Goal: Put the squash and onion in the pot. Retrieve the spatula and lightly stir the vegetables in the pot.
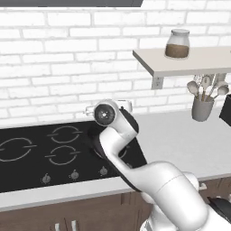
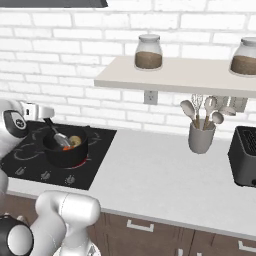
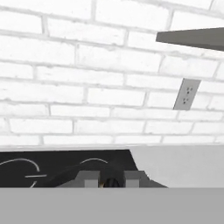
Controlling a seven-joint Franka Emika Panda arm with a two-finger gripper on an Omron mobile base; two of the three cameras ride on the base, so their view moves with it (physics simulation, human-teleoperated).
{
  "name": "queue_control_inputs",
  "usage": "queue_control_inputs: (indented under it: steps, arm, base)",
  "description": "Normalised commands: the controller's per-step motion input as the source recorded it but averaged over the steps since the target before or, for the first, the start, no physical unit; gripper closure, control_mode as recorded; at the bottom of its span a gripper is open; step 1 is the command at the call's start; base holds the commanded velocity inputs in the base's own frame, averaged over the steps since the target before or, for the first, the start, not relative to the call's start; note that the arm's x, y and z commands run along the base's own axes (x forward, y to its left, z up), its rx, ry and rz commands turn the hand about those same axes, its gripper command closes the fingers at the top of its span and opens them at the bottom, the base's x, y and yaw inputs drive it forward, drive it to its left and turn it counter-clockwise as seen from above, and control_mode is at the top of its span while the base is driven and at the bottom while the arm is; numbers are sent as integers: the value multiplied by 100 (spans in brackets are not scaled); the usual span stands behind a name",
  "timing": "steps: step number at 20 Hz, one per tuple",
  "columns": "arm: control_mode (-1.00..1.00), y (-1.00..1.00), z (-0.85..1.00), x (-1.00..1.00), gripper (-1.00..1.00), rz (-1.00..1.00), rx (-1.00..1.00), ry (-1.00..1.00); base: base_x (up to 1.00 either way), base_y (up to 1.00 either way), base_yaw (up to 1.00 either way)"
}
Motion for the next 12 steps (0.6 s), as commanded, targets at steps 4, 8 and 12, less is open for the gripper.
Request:
queue_control_inputs:
  steps: [4,8,12]
  arm:
    - [-100,-4,-34,3,100,0,0,3]
    - [-100,0,-12,17,100,0,2,0]
    - [-100,0,-1,27,100,3,3,-5]
  base:
    - [0,0,0]
    - [0,0,0]
    - [0,0,0]
